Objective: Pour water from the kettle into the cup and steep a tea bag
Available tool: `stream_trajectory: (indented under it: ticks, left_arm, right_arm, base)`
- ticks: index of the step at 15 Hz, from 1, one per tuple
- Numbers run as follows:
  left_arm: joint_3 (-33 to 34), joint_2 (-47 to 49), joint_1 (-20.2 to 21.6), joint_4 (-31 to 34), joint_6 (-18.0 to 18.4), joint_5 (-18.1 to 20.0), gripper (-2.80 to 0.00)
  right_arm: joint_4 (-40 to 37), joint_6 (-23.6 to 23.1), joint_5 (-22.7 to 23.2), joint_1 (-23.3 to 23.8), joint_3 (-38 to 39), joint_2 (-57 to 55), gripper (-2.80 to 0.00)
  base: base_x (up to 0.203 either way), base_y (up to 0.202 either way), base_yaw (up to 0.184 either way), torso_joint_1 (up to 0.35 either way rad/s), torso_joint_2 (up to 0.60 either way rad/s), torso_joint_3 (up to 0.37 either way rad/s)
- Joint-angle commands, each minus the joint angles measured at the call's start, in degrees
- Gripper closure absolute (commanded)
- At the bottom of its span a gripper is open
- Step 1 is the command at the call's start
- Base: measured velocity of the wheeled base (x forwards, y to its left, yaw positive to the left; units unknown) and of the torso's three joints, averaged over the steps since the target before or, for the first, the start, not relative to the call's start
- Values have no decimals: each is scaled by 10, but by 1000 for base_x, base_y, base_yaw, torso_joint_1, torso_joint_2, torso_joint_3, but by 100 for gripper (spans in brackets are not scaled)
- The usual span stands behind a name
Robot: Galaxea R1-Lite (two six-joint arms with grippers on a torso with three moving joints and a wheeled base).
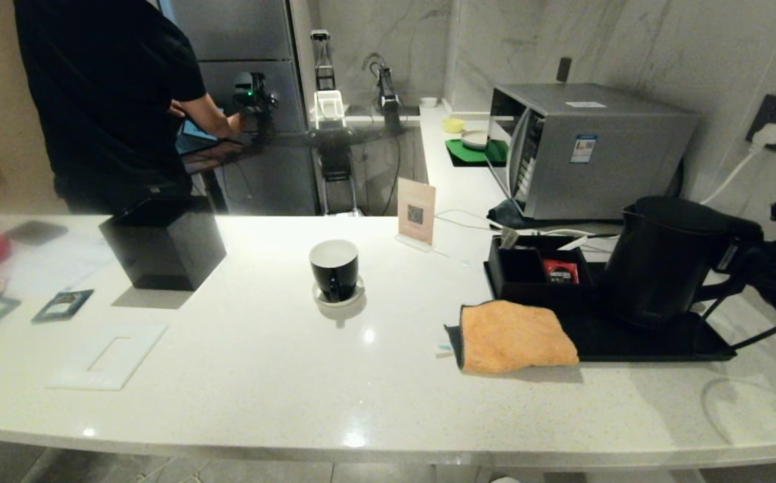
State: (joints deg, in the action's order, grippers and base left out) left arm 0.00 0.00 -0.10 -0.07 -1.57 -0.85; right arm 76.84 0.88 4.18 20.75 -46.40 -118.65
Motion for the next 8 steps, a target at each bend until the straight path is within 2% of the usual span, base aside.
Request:
stream_trajectory:
  ticks: [1, 8]
  left_arm:
    - [0, 0, 0, 0, 0, 0, 0]
    - [0, 1, 0, 0, -1, 0, 0]
  right_arm:
    - [4, 0, 0, 0, 15, 22, 0]
    - [1, 9, 0, 3, 44, 70, 0]
  base:
    - [0, 0, 0, 0, 0, 0]
    - [0, 0, 0, 0, 0, 0]
